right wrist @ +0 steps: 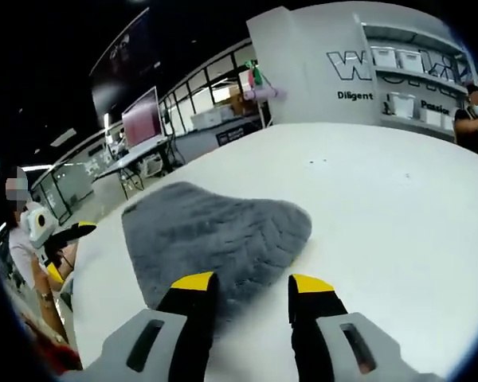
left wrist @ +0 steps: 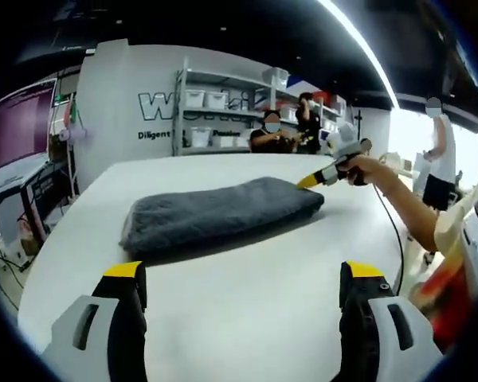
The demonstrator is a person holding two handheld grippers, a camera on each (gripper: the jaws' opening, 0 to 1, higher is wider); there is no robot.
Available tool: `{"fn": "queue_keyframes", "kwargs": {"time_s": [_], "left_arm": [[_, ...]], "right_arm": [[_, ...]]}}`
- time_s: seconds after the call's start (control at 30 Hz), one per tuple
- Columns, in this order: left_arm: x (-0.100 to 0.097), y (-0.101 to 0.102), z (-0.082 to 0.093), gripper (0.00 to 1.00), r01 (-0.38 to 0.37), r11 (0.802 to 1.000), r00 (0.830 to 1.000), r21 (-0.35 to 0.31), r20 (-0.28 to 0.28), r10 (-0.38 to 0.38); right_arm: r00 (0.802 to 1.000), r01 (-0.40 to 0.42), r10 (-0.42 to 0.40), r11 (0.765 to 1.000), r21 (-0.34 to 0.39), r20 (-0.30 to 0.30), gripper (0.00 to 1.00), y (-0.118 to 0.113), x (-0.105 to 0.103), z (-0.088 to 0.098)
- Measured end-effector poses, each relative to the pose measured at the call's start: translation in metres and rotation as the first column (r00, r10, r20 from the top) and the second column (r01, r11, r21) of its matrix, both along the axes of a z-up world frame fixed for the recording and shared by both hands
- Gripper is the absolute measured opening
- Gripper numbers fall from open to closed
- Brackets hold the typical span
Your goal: Fold the towel on the table until its edges align and the towel forms a compact rectangular stack.
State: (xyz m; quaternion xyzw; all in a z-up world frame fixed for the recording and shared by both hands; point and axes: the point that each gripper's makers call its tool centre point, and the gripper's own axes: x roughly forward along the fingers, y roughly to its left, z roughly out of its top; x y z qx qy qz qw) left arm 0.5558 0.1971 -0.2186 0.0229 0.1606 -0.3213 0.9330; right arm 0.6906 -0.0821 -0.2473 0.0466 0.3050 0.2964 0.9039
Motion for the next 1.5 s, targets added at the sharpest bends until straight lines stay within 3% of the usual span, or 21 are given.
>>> {"fn": "queue_keyframes", "kwargs": {"time_s": [0.17,0.27,0.6,0.87,1.2,1.5], "left_arm": [[-0.002,-0.005,0.002,0.99,0.015,1.0,1.0,-0.011,0.008,-0.015],[-0.002,-0.006,0.003,0.99,0.02,1.0,1.0,-0.015,0.012,-0.02],[-0.002,-0.006,0.0,0.99,0.023,1.0,1.0,-0.017,0.007,-0.022],[-0.003,-0.006,-0.001,0.99,0.026,0.999,1.0,-0.023,0.003,-0.026],[-0.003,-0.004,-0.001,0.99,0.027,1.0,1.0,-0.014,-0.003,-0.027],[-0.007,-0.008,-0.003,0.99,0.037,0.999,0.999,-0.011,-0.009,-0.037]], "right_arm": [[0.995,-0.014,0.024,0.994,0.106,-0.093,0.26,0.009,-0.001,-0.015],[0.993,-0.016,0.033,0.989,0.149,-0.114,0.22,0.011,-0.001,-0.017],[0.993,-0.041,0.059,0.984,0.172,-0.101,0.08,0.009,-0.001,-0.015],[0.993,-0.057,0.069,0.989,0.134,-0.091,0.06,-0.004,-0.006,-0.014],[0.996,-0.06,0.064,0.996,0.062,-0.064,0.06,-0.047,-0.02,-0.016],[0.995,-0.06,0.06,0.998,0.005,-0.086,0.06,-0.092,-0.026,-0.017]]}}
